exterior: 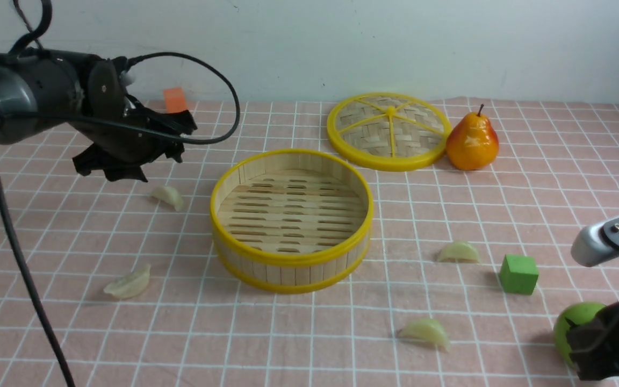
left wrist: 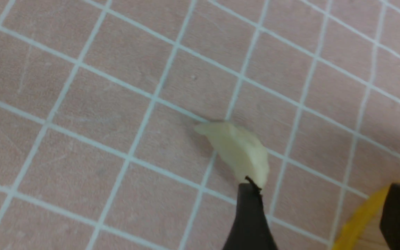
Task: Put the dumplings into the steamer on the table with the pink tablecloth.
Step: 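Reach for and grasp a dumpling on the table with the left gripper, then place the dumpling into the bamboo steamer basket with the left gripper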
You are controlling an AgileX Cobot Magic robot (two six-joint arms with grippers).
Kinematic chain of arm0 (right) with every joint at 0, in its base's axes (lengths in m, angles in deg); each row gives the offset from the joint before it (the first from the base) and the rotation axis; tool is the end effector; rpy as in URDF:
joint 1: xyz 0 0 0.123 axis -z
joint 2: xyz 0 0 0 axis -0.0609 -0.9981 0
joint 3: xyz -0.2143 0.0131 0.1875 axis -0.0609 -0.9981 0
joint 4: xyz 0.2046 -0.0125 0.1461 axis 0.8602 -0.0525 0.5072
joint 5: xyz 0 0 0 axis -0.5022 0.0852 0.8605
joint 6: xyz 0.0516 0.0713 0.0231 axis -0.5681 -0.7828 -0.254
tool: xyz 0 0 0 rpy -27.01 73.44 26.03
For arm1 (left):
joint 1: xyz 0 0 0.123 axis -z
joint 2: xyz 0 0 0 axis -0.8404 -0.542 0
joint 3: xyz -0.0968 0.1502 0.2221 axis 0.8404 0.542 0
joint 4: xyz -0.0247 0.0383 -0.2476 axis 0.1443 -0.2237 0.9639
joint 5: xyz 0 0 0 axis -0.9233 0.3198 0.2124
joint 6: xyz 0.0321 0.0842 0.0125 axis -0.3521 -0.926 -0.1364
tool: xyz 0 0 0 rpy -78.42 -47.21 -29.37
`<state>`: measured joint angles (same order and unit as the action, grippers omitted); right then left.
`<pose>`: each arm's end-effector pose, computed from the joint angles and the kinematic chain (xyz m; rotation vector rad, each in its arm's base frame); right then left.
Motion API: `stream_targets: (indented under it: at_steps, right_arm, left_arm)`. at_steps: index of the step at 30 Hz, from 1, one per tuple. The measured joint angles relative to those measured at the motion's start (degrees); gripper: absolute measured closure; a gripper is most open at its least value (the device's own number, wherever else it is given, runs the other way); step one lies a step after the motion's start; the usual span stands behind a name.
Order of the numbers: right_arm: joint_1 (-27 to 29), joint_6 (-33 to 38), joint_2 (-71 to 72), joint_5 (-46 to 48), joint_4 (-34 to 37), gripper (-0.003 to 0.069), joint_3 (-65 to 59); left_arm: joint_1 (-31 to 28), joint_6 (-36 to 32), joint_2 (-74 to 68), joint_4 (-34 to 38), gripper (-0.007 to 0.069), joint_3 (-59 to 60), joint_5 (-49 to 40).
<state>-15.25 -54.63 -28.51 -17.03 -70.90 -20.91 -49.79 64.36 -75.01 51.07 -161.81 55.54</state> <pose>0.1884 0.0550 0.2555 -0.3960 2.5126 0.2744 0.4657 -0.0587 0.2223 -0.5595 2.4298 -0.2782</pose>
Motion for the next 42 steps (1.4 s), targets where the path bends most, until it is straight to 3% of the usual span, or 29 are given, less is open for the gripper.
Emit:
stream_targets:
  at_steps: [11, 17, 19, 23, 28, 34, 39, 42]
  right_arm:
    - [0.0, 0.0, -1.1, -1.4, 0.5, 0.0661, 0.0]
    - [0.0, 0.1, -1.1, -1.4, 2.4, 0.0659, 0.0]
    - [0.0, 0.1, -1.1, -1.4, 2.7, 0.0659, 0.0]
    - [0.0, 0.2, -1.1, -1.5, 2.9, 0.0659, 0.0]
    - [0.0, 0.2, -1.1, -1.6, 2.9, 0.0655, 0.0]
    - [0.0, 0.2, -1.1, -2.2, 3.0, 0.0655, 0.0]
    - [0.0, 0.2, -1.1, -2.3, 3.0, 0.0655, 0.0]
    - [0.0, 0.3, -1.1, -2.3, 3.0, 0.0652, 0.0]
  left_arm:
    - [-0.3, 1.2, -10.8, -2.2, 0.0165, -7.4, -2.6]
    - [-0.3, 1.3, -11.5, -5.7, 0.032, -7.6, 0.1]
    - [-0.3, 1.3, -11.5, -6.2, 0.0421, -7.6, 0.6]
    - [-0.3, 1.3, -11.4, -5.8, 0.0433, -8.4, -0.8]
    - [0.0, -5.4, -7.5, -0.2, 0.0433, -11.0, -5.3]
    - [6.1, -22.6, -0.5, 10.0, 0.0433, -16.1, -8.8]
    - [10.6, -27.4, -4.7, 10.0, 0.0433, -16.1, -9.3]
    - [12.5, -28.1, -10.4, 4.3, 0.0433, -15.9, -4.7]
